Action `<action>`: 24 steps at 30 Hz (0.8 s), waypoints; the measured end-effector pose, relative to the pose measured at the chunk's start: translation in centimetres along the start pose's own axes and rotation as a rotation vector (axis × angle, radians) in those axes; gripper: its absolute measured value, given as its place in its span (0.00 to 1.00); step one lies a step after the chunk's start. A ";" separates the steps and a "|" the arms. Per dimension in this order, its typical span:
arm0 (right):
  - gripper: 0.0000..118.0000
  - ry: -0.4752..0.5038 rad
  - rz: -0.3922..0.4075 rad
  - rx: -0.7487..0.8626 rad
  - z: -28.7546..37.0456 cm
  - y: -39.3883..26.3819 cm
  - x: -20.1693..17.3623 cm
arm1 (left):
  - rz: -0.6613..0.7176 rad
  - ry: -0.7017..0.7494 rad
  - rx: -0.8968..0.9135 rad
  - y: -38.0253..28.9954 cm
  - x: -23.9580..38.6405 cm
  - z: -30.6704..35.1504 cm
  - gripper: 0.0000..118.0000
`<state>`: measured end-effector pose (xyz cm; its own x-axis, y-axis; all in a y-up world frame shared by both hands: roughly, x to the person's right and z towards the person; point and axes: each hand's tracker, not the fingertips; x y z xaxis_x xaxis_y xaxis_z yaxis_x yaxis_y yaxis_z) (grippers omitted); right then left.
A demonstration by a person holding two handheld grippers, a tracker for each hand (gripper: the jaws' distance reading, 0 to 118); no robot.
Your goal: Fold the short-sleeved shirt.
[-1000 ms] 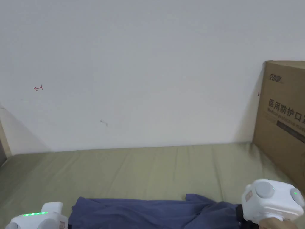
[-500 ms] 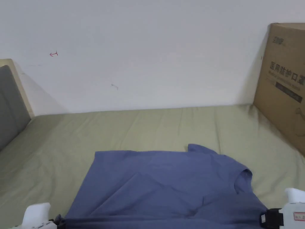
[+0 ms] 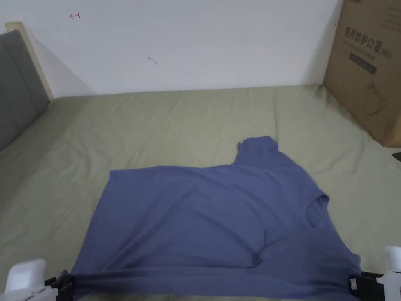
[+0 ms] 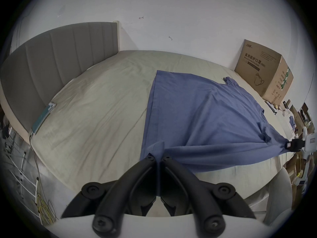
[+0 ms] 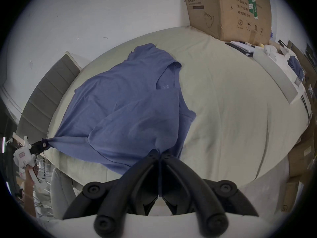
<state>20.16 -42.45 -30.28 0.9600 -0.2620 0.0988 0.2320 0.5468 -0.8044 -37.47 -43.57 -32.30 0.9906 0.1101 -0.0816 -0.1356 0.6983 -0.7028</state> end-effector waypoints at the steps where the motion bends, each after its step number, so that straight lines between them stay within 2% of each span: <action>1: 0.00 0.000 -0.008 -0.003 0.1 -0.3 0.1 | -0.003 0.001 -0.002 -0.3 0.0 0.1 0.01; 3: 0.01 -0.002 -0.002 0.001 0.1 -0.5 0.0 | -0.016 0.009 0.010 -0.9 0.1 0.4 0.02; 4: 0.06 -0.006 0.008 -0.001 0.0 -0.5 -0.2 | -0.019 0.011 0.024 -0.9 0.3 0.6 0.15; 5: 0.17 -0.006 0.015 0.003 0.1 -0.6 -0.1 | -0.013 0.005 0.045 -1.0 0.5 0.9 0.34; 6: 0.37 -0.012 0.019 0.022 0.4 -0.7 -0.3 | -0.004 0.006 0.043 -0.8 0.6 1.3 0.59; 7: 0.69 -0.028 0.027 0.038 0.7 -0.6 -0.6 | 0.012 -0.005 0.045 -0.7 0.7 1.8 0.82; 8: 0.82 -0.030 0.037 0.044 1.0 -0.7 -0.8 | 0.032 -0.024 0.050 -0.9 0.3 2.2 0.87; 9: 0.84 -0.025 0.049 0.059 1.6 -0.9 -0.9 | 0.045 -0.046 0.065 -0.9 0.2 3.0 0.87; 11: 0.83 -0.022 0.075 0.104 3.1 -1.2 -1.6 | 0.060 -0.044 0.101 -1.1 0.4 4.7 0.87; 15: 0.83 -0.027 0.114 0.161 5.6 -2.8 -3.3 | 0.102 -0.071 0.138 -2.5 0.7 7.7 0.84; 16: 0.81 -0.013 0.126 0.170 6.2 -3.4 -3.9 | 0.123 -0.079 0.155 -3.5 0.4 8.2 0.79; 17: 0.74 -0.001 0.138 0.179 6.5 -3.9 -3.9 | 0.132 -0.076 0.164 -4.1 0.6 8.6 0.69; 18: 0.59 0.004 0.153 0.188 6.8 -4.4 -4.3 | 0.140 -0.063 0.177 -4.8 0.8 8.9 0.52; 19: 0.33 -0.003 0.156 0.190 7.0 -4.9 -4.8 | 0.141 -0.033 0.196 -5.6 1.1 9.1 0.22; 20: 0.13 -0.009 0.169 0.189 6.9 -5.3 -5.2 | 0.125 -0.003 0.195 -6.4 1.0 8.8 0.04; 21: 0.05 -0.014 0.172 0.186 6.9 -5.7 -5.6 | 0.121 0.027 0.187 -6.8 1.1 8.7 0.00; 24: 0.00 -0.016 0.172 0.165 6.1 -6.2 -5.8 | 0.139 0.012 0.151 -6.8 0.5 8.0 0.00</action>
<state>14.11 -39.52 -22.29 0.9896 -0.1424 -0.0213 0.0863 0.7051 -0.7039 -36.26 -42.62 -21.94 0.9622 0.2050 -0.1790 -0.2713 0.7750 -0.5707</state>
